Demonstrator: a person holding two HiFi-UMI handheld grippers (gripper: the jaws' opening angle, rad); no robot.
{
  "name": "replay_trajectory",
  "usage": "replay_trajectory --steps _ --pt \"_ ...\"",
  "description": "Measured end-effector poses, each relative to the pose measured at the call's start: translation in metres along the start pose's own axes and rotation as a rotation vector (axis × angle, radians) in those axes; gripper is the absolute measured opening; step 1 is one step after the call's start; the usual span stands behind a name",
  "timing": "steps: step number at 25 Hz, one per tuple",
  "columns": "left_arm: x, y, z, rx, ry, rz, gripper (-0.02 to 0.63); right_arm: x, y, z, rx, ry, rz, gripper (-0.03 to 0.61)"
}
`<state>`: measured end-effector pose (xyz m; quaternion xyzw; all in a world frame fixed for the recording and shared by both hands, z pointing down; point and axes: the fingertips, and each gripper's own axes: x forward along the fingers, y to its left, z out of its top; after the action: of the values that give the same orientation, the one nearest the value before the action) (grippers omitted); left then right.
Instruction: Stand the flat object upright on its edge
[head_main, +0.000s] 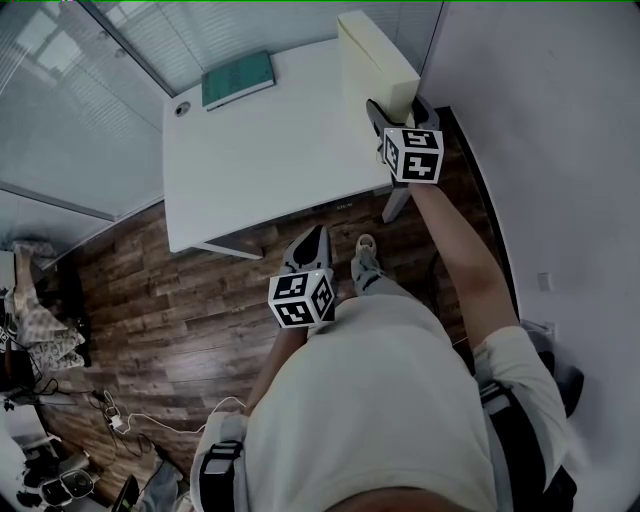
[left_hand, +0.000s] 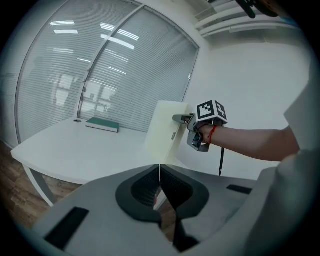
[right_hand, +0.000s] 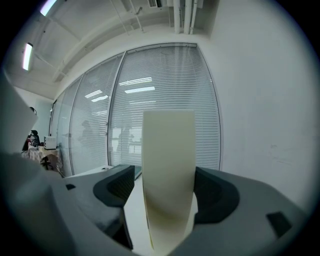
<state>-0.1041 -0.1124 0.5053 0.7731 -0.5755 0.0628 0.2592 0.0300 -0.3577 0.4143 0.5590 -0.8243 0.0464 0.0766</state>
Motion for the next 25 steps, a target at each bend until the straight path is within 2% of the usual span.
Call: replay_trajectory --steps 12,17,20,25 --pt "-0.014 -0.010 -0.001 0.021 -0.014 -0.008 0.023 -0.044 0.003 -0.010 0.017 -0.014 0.001 0.354" --pt "-0.018 -0.016 -0.003 0.032 -0.017 -0.014 0.023 -0.069 0.010 -0.021 0.068 -0.006 0.057 0.353" --pt "-0.021 -0.019 -0.003 0.037 -0.020 -0.017 0.023 -0.090 0.017 -0.023 0.061 -0.024 0.081 0.351" --pt "-0.024 -0.022 -0.004 0.039 -0.029 -0.017 0.023 -0.122 0.030 -0.026 0.043 -0.054 0.104 0.298"
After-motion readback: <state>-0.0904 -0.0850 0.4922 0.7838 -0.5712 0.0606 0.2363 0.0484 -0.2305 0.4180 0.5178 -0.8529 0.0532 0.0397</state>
